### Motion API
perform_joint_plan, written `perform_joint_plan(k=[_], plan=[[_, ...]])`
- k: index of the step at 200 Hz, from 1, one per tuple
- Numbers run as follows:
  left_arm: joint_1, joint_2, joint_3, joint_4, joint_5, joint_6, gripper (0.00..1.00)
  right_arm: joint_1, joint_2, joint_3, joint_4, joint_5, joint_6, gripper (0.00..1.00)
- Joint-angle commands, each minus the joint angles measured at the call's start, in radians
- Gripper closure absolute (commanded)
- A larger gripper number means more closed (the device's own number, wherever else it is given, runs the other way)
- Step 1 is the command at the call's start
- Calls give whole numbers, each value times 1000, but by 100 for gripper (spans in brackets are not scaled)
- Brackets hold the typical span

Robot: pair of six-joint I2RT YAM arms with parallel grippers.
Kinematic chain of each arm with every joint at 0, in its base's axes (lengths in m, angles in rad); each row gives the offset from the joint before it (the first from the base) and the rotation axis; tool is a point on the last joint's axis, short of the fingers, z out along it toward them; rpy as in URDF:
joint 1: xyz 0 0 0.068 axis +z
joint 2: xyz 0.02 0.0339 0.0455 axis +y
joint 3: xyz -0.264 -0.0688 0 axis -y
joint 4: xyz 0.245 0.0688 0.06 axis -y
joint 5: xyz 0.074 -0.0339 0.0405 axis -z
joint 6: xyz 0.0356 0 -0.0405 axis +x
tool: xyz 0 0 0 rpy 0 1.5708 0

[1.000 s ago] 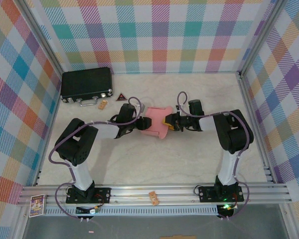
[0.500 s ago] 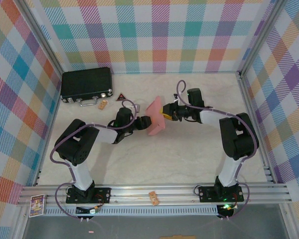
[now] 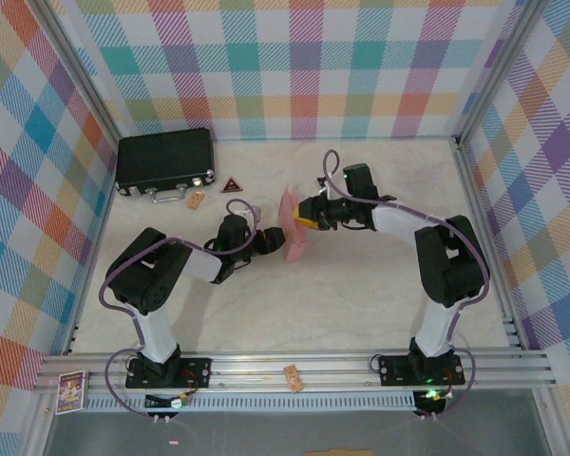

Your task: Fold the paper box

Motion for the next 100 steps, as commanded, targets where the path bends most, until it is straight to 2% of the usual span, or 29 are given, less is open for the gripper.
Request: perform_joint_plan(k=[1,45,69,100], plan=[[18,-9,-8,-3,-28,17,43,9,-17,35,-81,24,-55,61],[39,-103,0,-115,-48,91,41,10,-119,44,-201,150,-126,54],[43,-166,12,-214,-85,152,39,-6,-168,38,-247,233,-152,54],[55,-189,78,-373,-229,160,41,-29,-161,25,-321,379,-177,58]])
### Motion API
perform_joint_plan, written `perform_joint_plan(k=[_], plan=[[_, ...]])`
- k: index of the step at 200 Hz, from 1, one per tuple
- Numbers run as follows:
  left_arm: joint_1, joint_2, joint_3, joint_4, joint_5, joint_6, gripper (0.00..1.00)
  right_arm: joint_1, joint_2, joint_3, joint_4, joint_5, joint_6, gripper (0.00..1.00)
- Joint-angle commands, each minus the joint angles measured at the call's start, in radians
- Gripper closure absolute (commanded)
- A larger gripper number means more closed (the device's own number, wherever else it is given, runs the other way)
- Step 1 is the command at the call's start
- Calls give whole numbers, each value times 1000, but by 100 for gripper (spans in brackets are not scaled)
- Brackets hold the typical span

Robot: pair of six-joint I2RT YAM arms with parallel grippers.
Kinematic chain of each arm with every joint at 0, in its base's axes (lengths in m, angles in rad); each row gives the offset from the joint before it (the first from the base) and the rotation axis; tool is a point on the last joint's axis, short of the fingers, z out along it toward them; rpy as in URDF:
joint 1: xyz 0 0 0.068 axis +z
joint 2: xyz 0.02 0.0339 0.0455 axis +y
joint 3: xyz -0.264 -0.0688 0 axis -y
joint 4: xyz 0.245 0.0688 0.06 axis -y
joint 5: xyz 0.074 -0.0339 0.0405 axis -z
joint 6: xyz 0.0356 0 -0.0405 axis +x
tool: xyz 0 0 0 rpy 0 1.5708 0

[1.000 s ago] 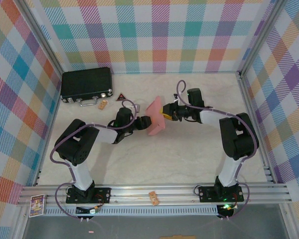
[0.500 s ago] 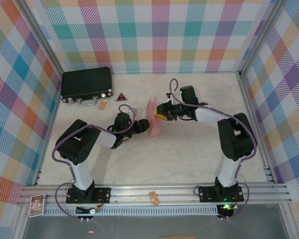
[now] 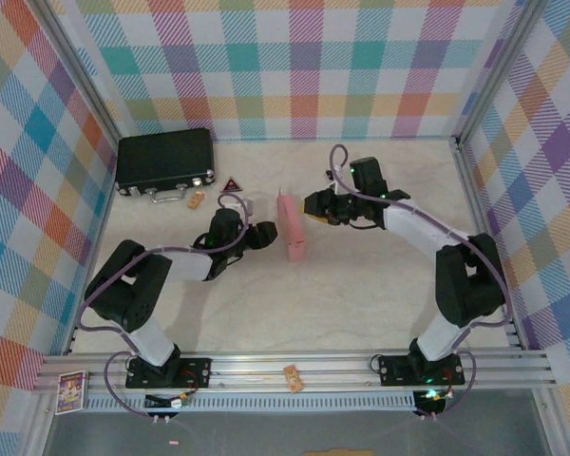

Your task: Fold the paper box

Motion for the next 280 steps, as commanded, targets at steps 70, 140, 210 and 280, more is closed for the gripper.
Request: perform_joint_plan(k=[70,140,210,280], plan=[[29,164,336,-350,-163,-10,64,17,182,-36,-11,137,-45,74],[36,316,507,-357,17,42,69,104,174,-171,193,95,78,75],[49,334,555,-382,94,71,67,140,157,-270,391,96,186,73],[100,183,487,-433,130,99,61,54,-32,-323,352,70,141,62]])
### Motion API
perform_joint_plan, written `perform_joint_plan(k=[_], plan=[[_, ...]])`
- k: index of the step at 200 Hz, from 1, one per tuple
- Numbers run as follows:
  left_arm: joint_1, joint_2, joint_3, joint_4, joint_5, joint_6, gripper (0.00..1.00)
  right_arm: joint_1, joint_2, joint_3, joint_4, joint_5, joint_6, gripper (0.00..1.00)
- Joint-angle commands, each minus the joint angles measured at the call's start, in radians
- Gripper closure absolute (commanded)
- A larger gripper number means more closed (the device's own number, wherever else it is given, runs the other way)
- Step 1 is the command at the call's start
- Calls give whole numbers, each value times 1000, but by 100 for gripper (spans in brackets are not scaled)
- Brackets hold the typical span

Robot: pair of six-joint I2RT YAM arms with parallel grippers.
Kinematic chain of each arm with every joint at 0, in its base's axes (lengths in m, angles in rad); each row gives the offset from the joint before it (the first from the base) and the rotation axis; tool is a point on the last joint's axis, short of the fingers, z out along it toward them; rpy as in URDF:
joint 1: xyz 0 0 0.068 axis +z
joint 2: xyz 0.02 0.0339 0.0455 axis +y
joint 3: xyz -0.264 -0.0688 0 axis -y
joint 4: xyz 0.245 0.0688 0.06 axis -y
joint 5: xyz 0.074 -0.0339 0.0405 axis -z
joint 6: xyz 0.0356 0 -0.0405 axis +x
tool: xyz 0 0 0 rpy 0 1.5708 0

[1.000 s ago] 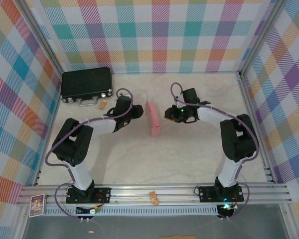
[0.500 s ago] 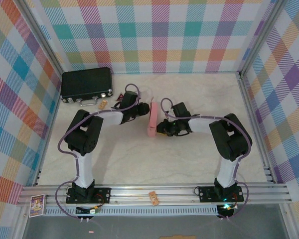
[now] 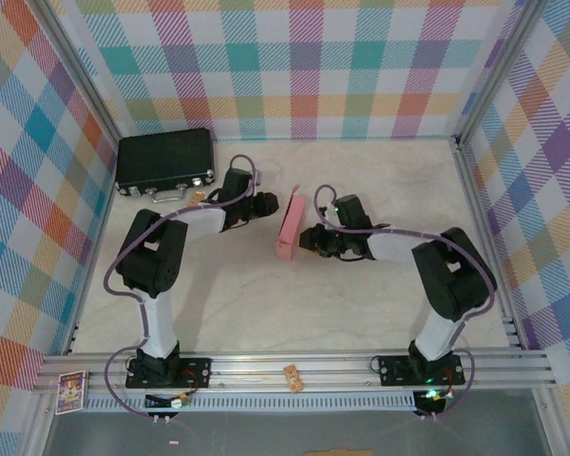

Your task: Fold the paper box

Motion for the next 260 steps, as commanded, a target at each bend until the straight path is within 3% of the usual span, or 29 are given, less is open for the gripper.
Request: perform_joint_plan(k=[1,31,40,74,141,260], plan=[[14,-106,-31,-15,43,23,60,-53,-82,-22,28,-59,-14,62],[17,-187,-74,-7,66,15,51,-83,-70,20,110,-165,22,40],[17,-209,-88,2,77,9,48,-84,-47,39,136,-181,39,38],[26,-233,-125,31,143,-43,36,-83,44,98,206,-215,95,38],[26,-127,-106,106,305,-140,36,-82,144,175,189,-243,96,39],[24,-89,-98,54,358,-134,37,-70,233,197,45,-126,84,50]])
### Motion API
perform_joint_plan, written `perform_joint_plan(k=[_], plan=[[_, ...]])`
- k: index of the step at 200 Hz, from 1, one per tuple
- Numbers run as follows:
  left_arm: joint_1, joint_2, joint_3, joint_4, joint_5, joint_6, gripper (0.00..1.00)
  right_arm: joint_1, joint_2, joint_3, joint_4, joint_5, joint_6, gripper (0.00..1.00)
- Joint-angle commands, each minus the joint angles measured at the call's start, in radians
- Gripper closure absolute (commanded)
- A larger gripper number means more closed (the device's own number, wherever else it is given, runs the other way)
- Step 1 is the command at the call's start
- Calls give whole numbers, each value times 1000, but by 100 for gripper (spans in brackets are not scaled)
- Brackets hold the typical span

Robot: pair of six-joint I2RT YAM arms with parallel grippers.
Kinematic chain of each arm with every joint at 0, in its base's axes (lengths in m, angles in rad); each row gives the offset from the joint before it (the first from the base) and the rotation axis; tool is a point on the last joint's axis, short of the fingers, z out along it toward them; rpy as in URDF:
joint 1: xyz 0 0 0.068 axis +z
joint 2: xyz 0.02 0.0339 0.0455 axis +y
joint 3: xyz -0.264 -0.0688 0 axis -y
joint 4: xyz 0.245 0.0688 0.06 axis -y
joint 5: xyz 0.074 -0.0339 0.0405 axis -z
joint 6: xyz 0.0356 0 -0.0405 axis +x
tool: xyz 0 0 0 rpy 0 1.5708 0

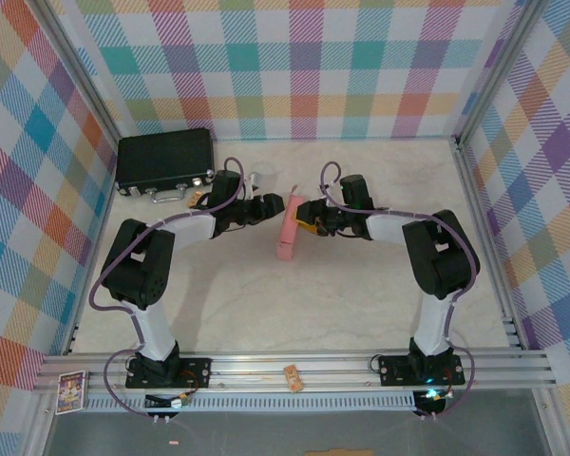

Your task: Fold the paper box

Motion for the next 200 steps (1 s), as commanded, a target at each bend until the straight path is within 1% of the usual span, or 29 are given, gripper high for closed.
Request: perform_joint_plan(k=[1,28,48,73,95,117,126,139,166,186,200], plan=[[6,16,8,-15,44,11,37,11,28,10,-92,74,-16,50],[0,16,17,-32,65,26,37,18,28,27,-156,124,-28,52],[-4,19,23,-48,77,35,37,21,28,27,-167,139,-25,53],[-5,10,22,-76,55,48,38,28,19,22,-170,161,-17,54],[-7,12,37,-106,68,55,39,31,6,2,-151,182,2,54],[-7,-29,34,-136,41,75,38,32,-23,-16,-128,181,6,53],[-7,-57,34,-158,20,93,38,32,-41,-22,-127,183,1,53],[-7,-105,34,-203,-22,125,36,31,-72,-23,-155,205,-19,48],[-19,-230,17,-315,-153,194,33,32,-141,-12,-266,275,-88,44],[-58,-327,-9,-376,-240,231,30,24,-175,1,-336,311,-131,42],[-101,-381,-29,-392,-295,248,24,11,-191,5,-367,326,-152,42]])
